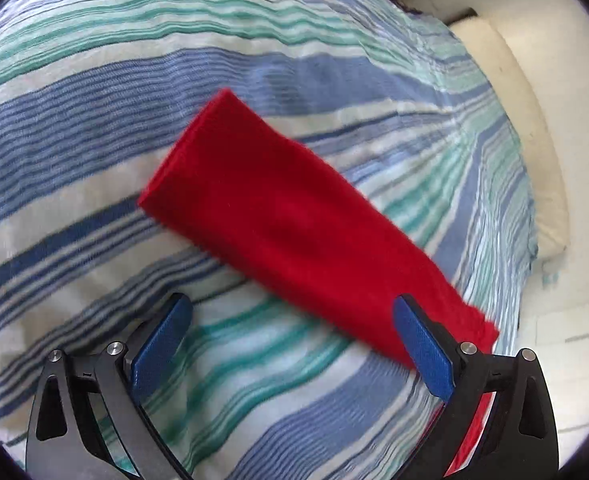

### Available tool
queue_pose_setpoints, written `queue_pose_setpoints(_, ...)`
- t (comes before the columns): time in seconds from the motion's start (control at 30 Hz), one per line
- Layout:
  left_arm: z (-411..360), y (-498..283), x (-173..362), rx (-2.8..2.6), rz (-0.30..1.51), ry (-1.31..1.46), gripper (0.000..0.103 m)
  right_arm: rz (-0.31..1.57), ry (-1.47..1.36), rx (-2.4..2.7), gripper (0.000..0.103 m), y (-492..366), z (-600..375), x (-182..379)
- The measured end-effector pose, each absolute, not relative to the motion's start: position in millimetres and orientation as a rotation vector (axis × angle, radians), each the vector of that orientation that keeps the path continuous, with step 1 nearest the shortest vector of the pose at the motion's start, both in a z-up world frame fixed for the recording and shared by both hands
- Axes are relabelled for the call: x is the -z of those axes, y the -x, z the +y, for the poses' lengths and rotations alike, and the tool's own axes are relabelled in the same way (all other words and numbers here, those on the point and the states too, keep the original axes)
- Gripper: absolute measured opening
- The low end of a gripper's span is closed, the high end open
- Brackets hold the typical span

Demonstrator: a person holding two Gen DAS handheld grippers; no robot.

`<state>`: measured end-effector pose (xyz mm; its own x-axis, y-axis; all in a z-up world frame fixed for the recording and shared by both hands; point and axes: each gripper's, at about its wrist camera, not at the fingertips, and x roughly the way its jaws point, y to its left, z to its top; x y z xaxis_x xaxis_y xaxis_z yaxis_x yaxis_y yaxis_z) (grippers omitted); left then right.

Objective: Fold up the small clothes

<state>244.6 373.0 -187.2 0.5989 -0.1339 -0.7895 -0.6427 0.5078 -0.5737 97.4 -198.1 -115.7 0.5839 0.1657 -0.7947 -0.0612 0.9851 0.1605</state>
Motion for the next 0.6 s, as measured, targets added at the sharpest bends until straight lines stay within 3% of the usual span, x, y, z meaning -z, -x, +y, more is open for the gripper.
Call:
queue_pose_setpoints(0.03,375,-244,185,-0.394,0.852,1.033,0.1,0.942,-0.111,-0.14,0.062,-97,-195,117)
queue_pose_setpoints(0.07,376,-243,182,-0.427,0.797,1.038,0.084,0.946,-0.1,-0.149,0.062,-96,-192,118)
queue_pose_setpoints(0.1,376,-246,178,-0.442,0.778,1.018,0.021,0.949,-0.089,-0.157,0.062,-96,-190,119)
queue_pose_setpoints(0.13,375,-253,177,-0.438,0.817,0.984,0.007,0.952,-0.081,-0.162,0.062,-95,-188,120)
queue_pose_setpoints(0.2,367,-262,161,-0.452,0.817,0.879,0.004,0.956,-0.075,-0.175,0.062,-95,-185,121)
queue_pose_setpoints(0.37,275,-309,58,-0.256,0.733,0.48,0.004,0.932,-0.08,-0.207,0.062,-91,-183,119)
queue_pose_setpoints(0.47,174,-335,-12,-0.026,0.646,0.325,0.004,0.933,-0.097,-0.215,0.062,-92,-186,121)
queue_pose_setpoints(0.6,22,-337,-68,0.259,0.561,0.142,0.007,0.935,-0.147,-0.197,0.062,-90,-196,120)
